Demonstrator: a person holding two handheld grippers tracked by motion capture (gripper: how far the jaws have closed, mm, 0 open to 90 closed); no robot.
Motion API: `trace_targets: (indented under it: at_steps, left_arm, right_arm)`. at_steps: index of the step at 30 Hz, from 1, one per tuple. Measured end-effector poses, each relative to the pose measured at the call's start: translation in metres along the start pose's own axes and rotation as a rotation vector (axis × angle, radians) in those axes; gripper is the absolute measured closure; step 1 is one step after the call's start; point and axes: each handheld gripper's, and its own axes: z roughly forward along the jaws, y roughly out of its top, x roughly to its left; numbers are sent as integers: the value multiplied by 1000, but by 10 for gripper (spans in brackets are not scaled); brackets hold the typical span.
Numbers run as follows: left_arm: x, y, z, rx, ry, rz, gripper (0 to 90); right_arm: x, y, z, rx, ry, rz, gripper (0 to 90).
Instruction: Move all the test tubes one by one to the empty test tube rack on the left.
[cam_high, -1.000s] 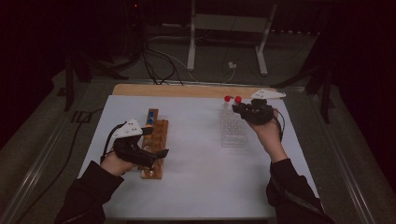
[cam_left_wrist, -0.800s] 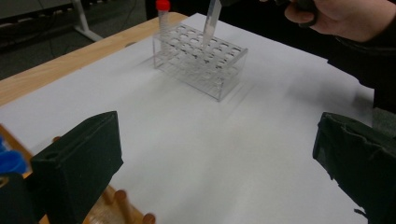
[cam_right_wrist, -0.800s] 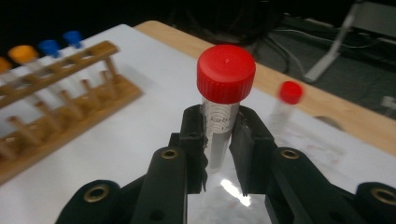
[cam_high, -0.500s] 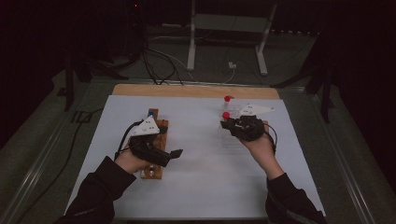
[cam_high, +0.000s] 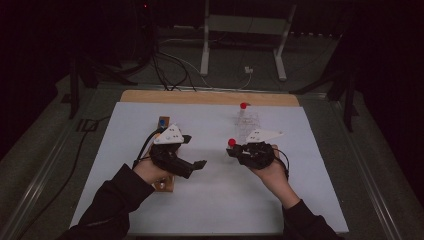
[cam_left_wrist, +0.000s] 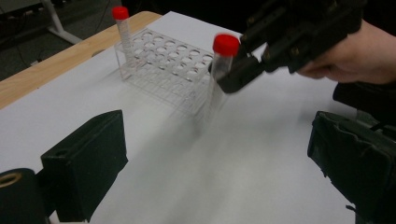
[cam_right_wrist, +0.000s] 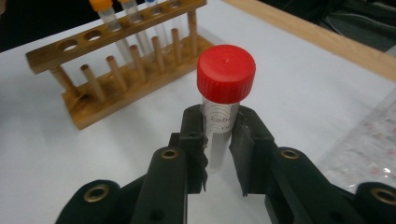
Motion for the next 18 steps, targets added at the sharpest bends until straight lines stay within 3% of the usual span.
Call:
trace_targets:
  at_steps: [5,18]
  left_arm:
    - [-5,6,7,-7,-10,5,87]
    - [-12,12,33,1,-27,20,372]
  right_arm:
    - [11,-4,3,11,22,-12,749]
    - [23,-5,7,22,63,-26,749]
